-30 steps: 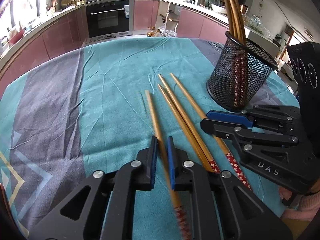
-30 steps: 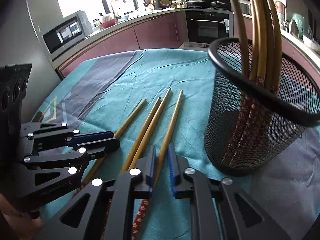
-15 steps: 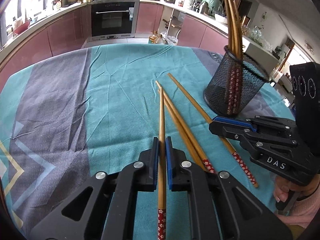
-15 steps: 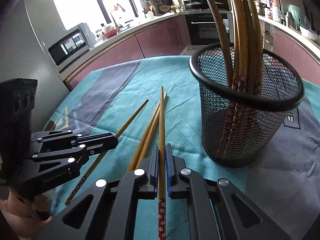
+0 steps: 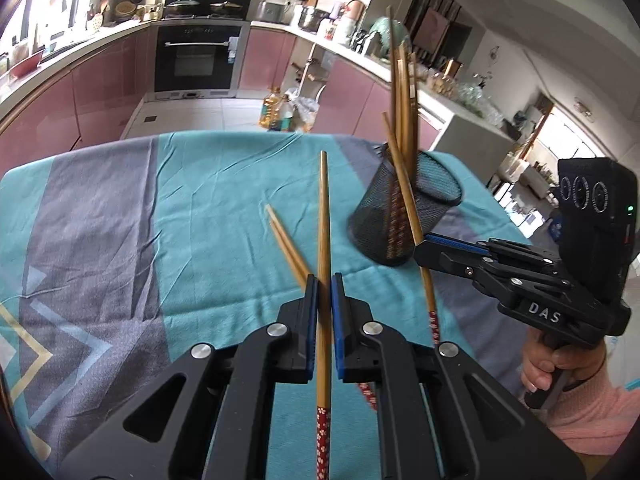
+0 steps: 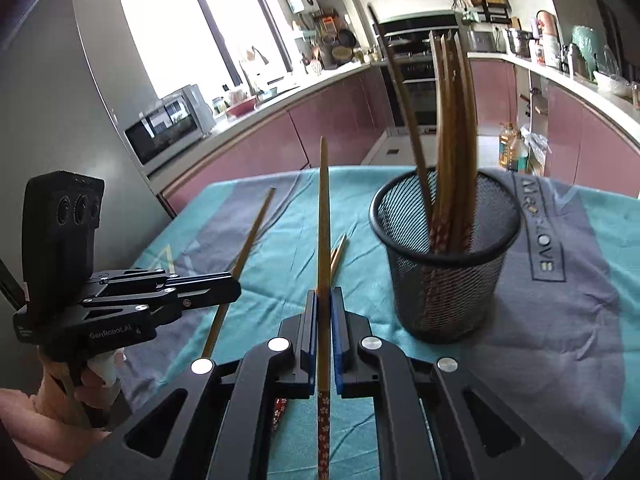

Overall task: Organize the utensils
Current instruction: 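Lift both held chopsticks upright and lower them into the mesh holder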

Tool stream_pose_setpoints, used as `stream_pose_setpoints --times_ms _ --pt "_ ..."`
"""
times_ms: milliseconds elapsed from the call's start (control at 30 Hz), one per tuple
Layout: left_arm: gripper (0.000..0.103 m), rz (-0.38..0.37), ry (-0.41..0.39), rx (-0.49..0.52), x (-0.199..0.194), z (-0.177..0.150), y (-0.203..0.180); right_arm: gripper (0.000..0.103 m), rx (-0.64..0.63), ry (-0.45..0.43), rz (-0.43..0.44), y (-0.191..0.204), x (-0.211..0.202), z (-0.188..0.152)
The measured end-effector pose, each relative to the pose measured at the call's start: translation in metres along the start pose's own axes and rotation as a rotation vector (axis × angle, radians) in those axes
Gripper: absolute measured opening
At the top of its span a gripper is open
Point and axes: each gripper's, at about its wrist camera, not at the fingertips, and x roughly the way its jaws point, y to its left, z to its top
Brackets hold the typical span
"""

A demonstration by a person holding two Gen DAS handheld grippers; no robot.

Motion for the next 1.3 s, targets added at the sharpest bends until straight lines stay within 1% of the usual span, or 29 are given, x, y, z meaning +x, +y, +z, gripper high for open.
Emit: stream_pose_setpoints --times_ms 233,433,767,933,1300 --pt "0.007 -0.06 -0.045 0.019 -0.022 0.01 -0.012 0.006 0.016 -0.072 -0.003 -0.011 -0.028 0.007" --pt "0.007 -0.099 -0.074 0.029 -0.036 0.017 -0.019 0.006 0.025 -0.113 -0.004 -0.017 -0.041 0.013" --pt "0.007 -0.129 -0.11 0.041 -0.045 0.031 -0.03 0.006 0.026 -0.166 -0.011 -0.025 -0.055 0.022" --pt "0.007 -0.152 -0.129 0.039 -0.044 0.043 -0.035 0.006 0.016 -0.199 -0.021 -0.028 -0.063 0.031" --pt "0.007 -0.172 -0.179 0.052 -0.048 0.07 -0.045 0.006 -0.004 -0.248 -0.043 -0.03 -0.077 0.049"
